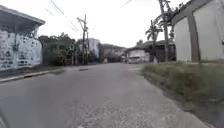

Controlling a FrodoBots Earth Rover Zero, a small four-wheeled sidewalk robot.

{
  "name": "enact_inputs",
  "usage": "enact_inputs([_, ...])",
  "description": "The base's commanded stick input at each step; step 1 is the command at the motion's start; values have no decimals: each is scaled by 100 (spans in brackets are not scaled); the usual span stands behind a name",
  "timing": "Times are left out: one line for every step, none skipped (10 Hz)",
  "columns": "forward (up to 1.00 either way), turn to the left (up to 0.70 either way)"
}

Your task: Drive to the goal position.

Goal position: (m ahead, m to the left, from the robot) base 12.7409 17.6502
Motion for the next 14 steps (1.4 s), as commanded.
enact_inputs([100, 0])
enact_inputs([100, 0])
enact_inputs([100, 0])
enact_inputs([100, 0])
enact_inputs([100, 0])
enact_inputs([100, 0])
enact_inputs([100, 0])
enact_inputs([100, 0])
enact_inputs([100, 0])
enact_inputs([100, 0])
enact_inputs([100, 0])
enact_inputs([100, 0])
enact_inputs([100, -13])
enact_inputs([100, -40])
